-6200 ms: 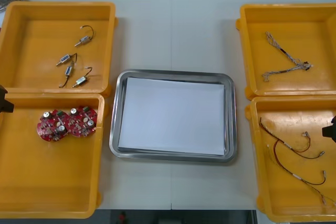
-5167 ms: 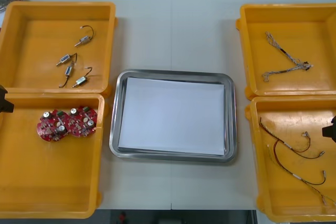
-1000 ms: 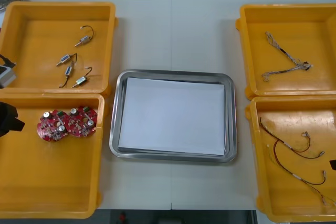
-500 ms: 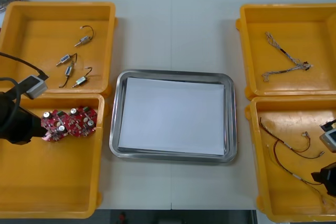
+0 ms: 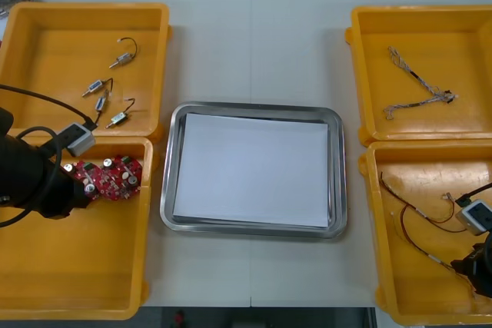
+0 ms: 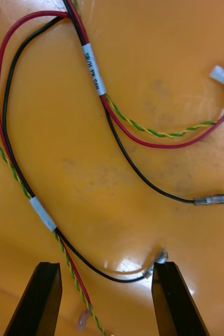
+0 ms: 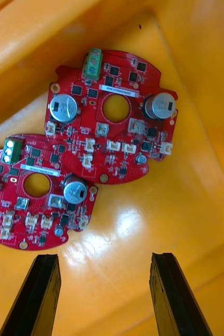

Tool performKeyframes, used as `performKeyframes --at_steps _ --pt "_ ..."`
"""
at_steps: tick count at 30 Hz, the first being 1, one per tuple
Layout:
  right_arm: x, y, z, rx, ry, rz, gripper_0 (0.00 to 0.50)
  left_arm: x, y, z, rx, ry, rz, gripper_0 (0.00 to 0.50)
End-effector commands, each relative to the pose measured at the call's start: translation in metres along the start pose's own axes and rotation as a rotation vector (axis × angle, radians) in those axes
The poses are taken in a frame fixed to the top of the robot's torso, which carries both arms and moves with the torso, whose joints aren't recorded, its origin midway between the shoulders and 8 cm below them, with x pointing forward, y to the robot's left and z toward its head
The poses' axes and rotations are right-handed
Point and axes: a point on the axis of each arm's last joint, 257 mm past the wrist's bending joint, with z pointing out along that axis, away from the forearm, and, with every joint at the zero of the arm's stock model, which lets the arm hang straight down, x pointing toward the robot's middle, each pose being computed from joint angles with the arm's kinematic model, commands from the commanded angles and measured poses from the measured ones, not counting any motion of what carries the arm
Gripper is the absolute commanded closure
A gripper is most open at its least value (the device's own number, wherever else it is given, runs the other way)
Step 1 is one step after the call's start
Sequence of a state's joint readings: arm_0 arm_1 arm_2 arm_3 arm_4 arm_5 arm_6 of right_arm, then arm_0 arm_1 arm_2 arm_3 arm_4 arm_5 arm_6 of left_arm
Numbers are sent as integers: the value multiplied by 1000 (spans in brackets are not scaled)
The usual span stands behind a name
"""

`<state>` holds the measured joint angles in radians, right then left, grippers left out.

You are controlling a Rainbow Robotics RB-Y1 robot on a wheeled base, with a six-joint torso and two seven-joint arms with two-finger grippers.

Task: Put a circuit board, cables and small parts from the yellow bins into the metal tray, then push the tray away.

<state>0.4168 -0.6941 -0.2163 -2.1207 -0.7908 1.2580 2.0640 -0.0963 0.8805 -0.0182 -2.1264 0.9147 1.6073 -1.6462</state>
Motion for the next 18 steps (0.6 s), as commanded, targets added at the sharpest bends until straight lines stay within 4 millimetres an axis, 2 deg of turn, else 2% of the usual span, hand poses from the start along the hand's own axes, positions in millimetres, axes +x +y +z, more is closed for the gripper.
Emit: performKeyframes --at_steps 1,11,18 --pt "14 11 11 -16 27 -58 0 -16 16 4 -26 -27 197 0" --pt "22 17 26 -20 25 -52 0 -28 16 13 -38 -71 316 0" --pt "23 19 31 -17 19 -57 0 -28 19 19 -45 -70 336 0"
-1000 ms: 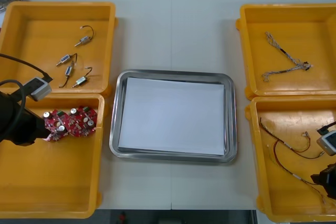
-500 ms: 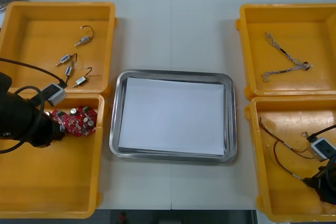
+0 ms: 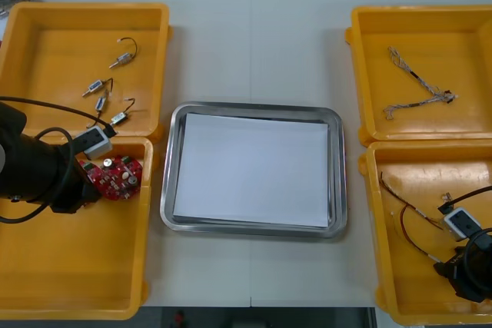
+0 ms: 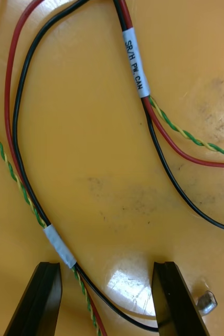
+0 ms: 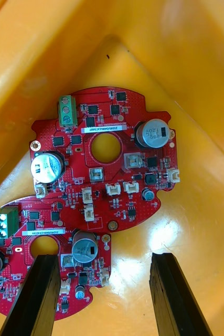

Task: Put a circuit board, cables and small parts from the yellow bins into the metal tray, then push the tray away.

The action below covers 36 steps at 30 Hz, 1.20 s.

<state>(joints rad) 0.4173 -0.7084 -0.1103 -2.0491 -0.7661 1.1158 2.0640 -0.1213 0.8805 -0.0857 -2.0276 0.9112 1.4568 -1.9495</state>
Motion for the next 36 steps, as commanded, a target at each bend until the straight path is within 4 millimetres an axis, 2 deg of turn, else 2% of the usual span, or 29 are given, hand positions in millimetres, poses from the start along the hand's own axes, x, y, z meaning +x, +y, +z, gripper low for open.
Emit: performKeyframes --at_steps 1,2,3,4,11,17,23,27,36 --pt "22 5 3 -9 50 -42 69 -5 17 -5 -50 4 67 0" --pt "22 6 3 -10 51 -41 287 -3 18 -4 -52 7 66 0" --pt "22 7 3 -13 51 -41 482 -1 19 -4 -52 11 67 0" --pt "23 8 3 -13 53 -37 500 -1 19 -4 -54 12 68 0" --pt "20 10 3 -22 47 -28 500 2 22 -1 -56 20 71 0" --pt "10 1 -5 -8 28 -24 500 3 25 -1 -64 21 71 0" --pt "-4 -10 -27 1 27 -21 500 0 25 6 -63 5 69 0" --pt "-15 -10 -47 -24 14 -11 500 1 25 9 -61 3 69 0" --pt "-38 -25 -91 -30 -3 -17 500 1 26 21 -58 -15 64 0"
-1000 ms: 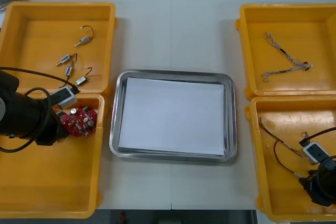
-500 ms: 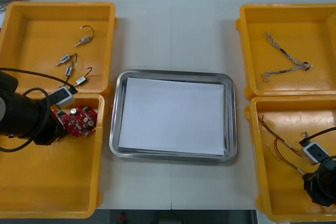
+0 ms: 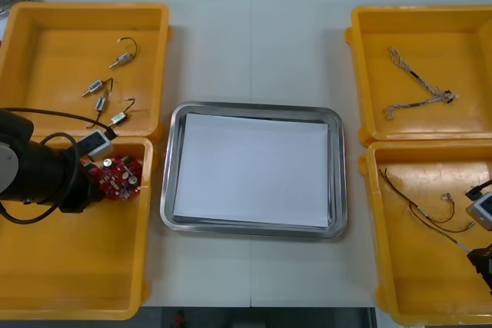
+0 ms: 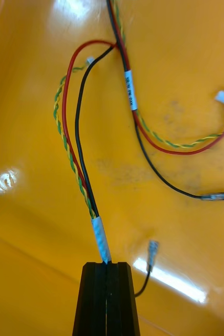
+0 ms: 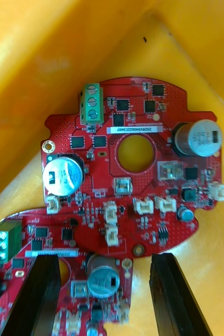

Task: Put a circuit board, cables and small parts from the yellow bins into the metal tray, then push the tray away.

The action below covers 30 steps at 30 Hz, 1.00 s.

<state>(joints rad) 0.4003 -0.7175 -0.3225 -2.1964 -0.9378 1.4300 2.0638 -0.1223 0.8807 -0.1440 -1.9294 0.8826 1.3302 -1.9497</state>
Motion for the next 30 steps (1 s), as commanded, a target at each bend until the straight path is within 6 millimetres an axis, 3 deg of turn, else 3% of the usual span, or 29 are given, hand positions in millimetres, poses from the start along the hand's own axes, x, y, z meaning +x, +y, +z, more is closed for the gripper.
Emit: performKeyframes --at_steps 1,10,11,13,14,16,25,30 --pt "-26 -19 -36 47 -39 -35 500 -6 13 -6 -33 2 107 0" --pt "-47 -26 -83 48 -35 -68 500 -2 11 -6 -22 8 108 0" --pt "-50 -25 -88 48 -36 -75 500 -1 10 -5 -20 10 107 39" --pt "-54 -24 -94 51 -30 -94 500 -1 10 -5 -21 10 110 227" --pt "-57 -23 -97 56 -28 -110 500 0 10 -5 -21 12 108 409" --pt "-62 -23 -103 70 -22 -141 500 2 10 -5 -20 18 110 499" --pt "-92 -15 -122 123 -39 -270 500 4 9 -5 -13 25 110 500" --pt "-105 -13 -123 141 -11 -340 500 4 12 -19 -3 33 106 500"
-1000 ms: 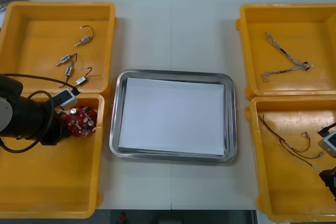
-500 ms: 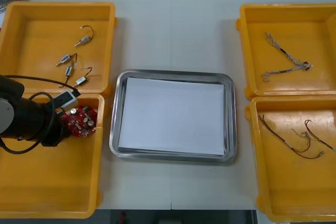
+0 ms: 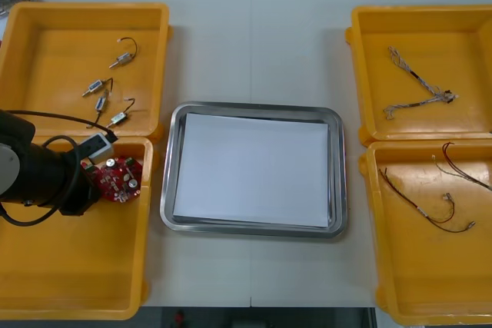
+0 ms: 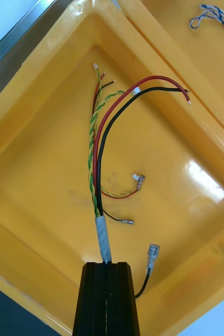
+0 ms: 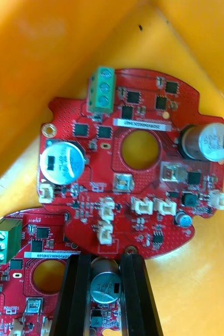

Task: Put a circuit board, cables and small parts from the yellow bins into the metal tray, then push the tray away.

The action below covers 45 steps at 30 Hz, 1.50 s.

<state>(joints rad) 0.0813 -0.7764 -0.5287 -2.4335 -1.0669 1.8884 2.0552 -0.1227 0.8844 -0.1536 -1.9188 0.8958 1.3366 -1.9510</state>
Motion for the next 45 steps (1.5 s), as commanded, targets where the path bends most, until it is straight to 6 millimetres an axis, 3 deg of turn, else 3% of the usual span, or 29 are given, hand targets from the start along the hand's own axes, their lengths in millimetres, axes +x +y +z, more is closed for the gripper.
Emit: performKeyframes --at_steps 1,10,17,38,45 --pt "-20 -7 -6 44 30 -92 500 -1 18 -32 -27 29 112 500" --pt "-42 -7 -4 59 45 -190 500 1 25 -81 -57 65 125 500" --pt "-45 -3 -4 48 46 -202 500 -7 20 -109 -87 61 152 500" --pt "-45 3 -3 25 45 -210 500 -37 -3 -121 -8 -33 20 500" --pt "-45 3 -3 25 45 -210 500 -31 0 -134 -17 -22 -54 500"
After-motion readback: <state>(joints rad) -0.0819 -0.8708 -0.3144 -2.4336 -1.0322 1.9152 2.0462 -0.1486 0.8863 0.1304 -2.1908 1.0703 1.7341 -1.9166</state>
